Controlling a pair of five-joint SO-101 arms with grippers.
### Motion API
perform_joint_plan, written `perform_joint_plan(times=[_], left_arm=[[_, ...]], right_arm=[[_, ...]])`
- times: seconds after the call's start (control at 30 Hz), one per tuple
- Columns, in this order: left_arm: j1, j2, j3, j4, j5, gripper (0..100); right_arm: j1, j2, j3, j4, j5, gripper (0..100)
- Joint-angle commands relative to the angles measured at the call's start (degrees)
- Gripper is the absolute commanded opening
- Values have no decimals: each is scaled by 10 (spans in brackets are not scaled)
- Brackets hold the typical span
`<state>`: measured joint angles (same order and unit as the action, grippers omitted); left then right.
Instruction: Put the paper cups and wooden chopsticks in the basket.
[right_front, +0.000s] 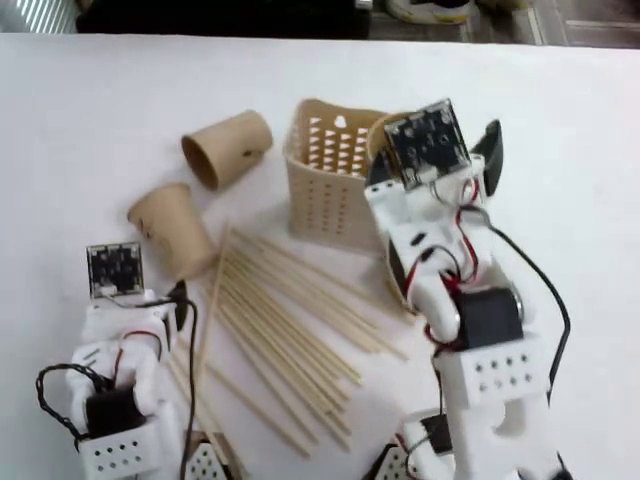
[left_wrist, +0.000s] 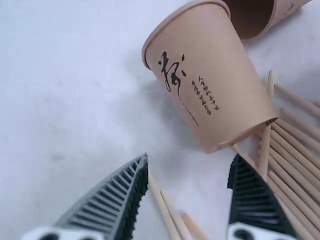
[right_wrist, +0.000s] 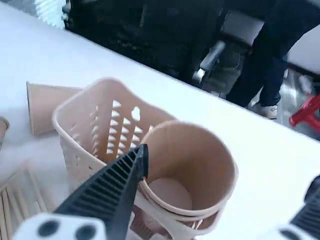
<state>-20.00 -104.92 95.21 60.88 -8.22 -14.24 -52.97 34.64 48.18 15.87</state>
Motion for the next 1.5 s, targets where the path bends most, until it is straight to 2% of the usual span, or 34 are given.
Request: perform_joint_plan(times=[0.0,0.17,0.57,0.73,0.93,1.3,1.37,1.47], left_arm=[[-4,5,-4,-11,-5,267],[-4,5,-4,-11,-5,267],[-4,5,-4,-11,-5,267],[-4,5,-4,-11,-5,267],[-4,5,3,-12,-6,267],[-4,5,4,-13,-6,267],[-4,5,4,-13,-6,267],[-4,5,4,-13,-6,267]], right_arm=[[9,-50,4,0,-20,473],[43,-101,4,11,-54,472],[231,-59,1,208,-39,471],[225,13,4,279,51,471],[189,155,-4,282,122,471],[154,385,-91,285,135,470],[151,411,-100,298,142,441],[125,438,-114,334,194,355]])
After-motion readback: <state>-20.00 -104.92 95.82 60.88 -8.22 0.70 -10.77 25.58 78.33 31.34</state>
